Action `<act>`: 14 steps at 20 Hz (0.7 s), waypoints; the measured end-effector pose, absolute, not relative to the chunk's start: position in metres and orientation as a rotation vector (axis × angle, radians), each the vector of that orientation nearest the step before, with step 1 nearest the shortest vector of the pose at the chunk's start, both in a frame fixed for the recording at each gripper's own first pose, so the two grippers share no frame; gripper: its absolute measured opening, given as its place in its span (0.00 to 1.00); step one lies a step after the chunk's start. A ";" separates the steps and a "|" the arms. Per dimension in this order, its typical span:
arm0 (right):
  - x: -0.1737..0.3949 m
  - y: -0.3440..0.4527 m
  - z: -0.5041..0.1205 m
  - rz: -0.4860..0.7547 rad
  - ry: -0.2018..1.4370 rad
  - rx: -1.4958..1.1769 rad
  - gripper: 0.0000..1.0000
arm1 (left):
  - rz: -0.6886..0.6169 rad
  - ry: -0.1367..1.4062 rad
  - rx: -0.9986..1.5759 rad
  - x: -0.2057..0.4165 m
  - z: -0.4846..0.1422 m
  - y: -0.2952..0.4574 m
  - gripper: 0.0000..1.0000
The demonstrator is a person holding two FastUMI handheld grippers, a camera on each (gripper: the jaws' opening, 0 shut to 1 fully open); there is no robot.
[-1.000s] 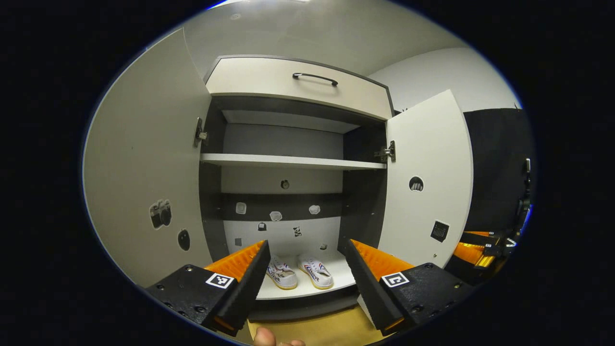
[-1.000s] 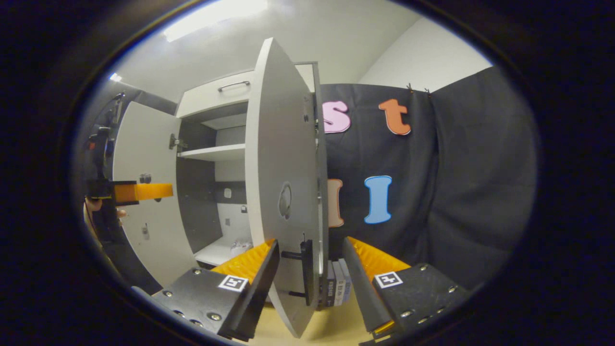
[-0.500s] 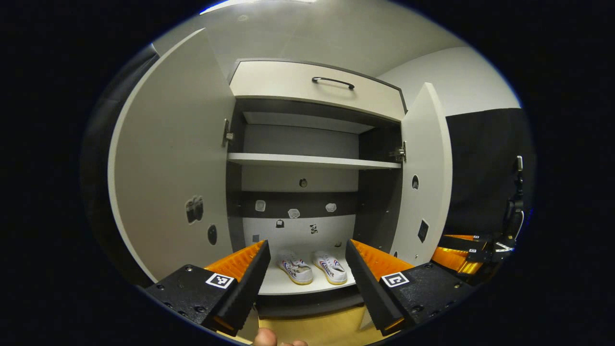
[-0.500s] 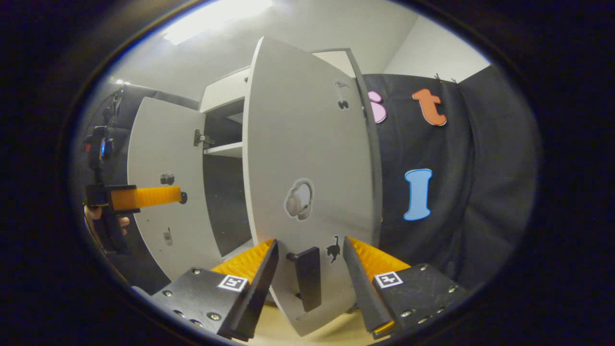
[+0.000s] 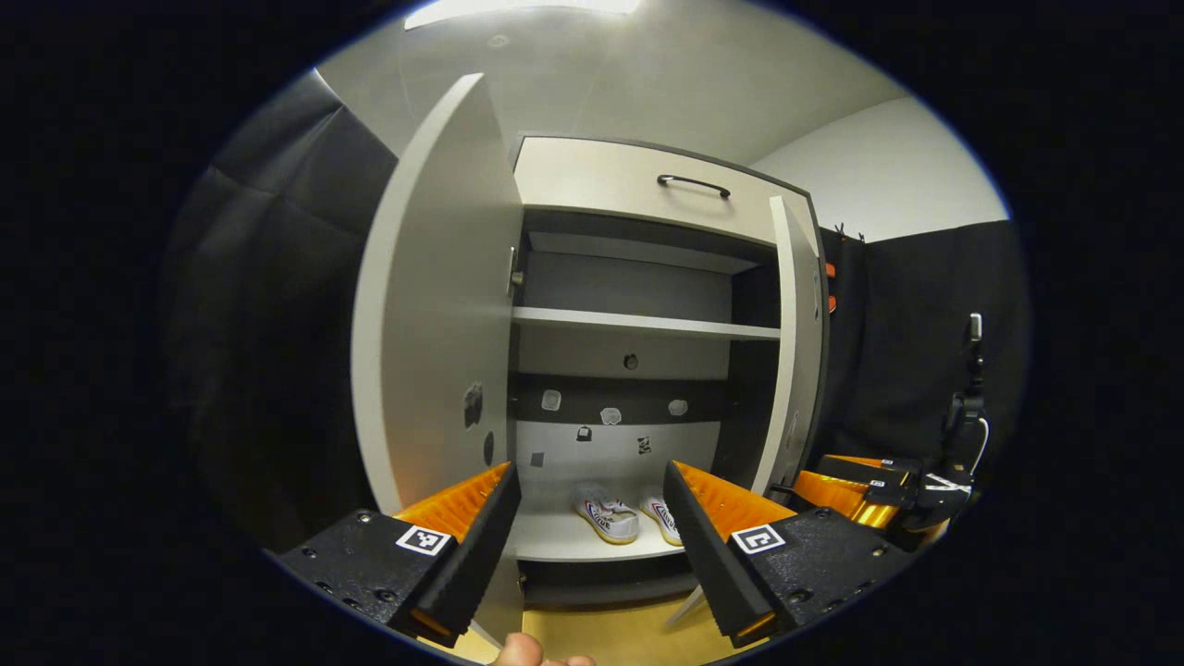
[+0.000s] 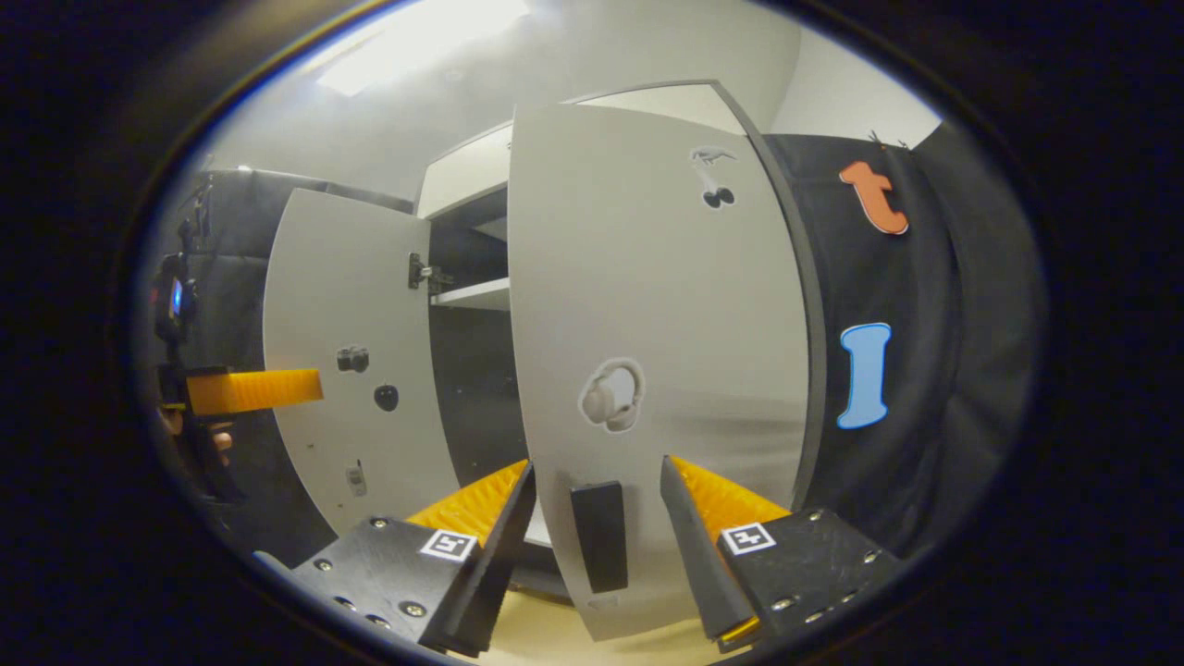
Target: Grab one shoe with the right hand and put it into the shoe cabinet, grab the other shoe with the left hand and put it into the shoe cabinet; then close the right door with the right hand and the left door with the left hand.
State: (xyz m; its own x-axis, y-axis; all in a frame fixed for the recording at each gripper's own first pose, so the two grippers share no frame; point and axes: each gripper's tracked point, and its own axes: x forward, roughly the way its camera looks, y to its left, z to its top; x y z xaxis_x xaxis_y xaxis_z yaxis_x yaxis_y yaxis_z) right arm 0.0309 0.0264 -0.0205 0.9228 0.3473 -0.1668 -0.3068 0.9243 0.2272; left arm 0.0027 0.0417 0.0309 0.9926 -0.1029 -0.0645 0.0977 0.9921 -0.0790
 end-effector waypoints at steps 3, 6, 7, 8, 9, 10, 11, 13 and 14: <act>0.036 0.032 -0.016 0.356 0.204 0.214 0.81 | -0.080 0.055 -0.067 -0.022 0.043 0.054 0.95; 0.042 0.033 -0.015 0.355 0.202 0.223 0.76 | 0.005 0.023 -0.032 -0.047 0.057 0.084 0.93; 0.043 0.032 -0.015 0.352 0.203 0.225 0.76 | 0.042 0.015 -0.023 -0.055 0.061 0.095 0.92; 0.044 0.032 -0.015 0.348 0.204 0.226 0.76 | 0.078 0.011 -0.016 -0.061 0.063 0.108 0.92; 0.046 0.031 -0.015 0.345 0.205 0.226 0.76 | 0.109 0.007 -0.012 -0.066 0.064 0.119 0.92; 0.047 0.030 -0.016 0.341 0.206 0.225 0.76 | 0.137 0.006 -0.011 -0.069 0.064 0.130 0.94; 0.047 0.029 -0.017 0.337 0.207 0.223 0.81 | 0.162 0.011 -0.011 -0.071 0.062 0.139 0.94; 0.047 0.028 -0.016 0.329 0.207 0.220 0.81 | 0.196 0.027 -0.016 -0.068 0.056 0.157 0.93; 0.047 0.027 -0.016 0.325 0.206 0.218 0.76 | 0.204 0.036 -0.018 -0.064 0.052 0.164 0.94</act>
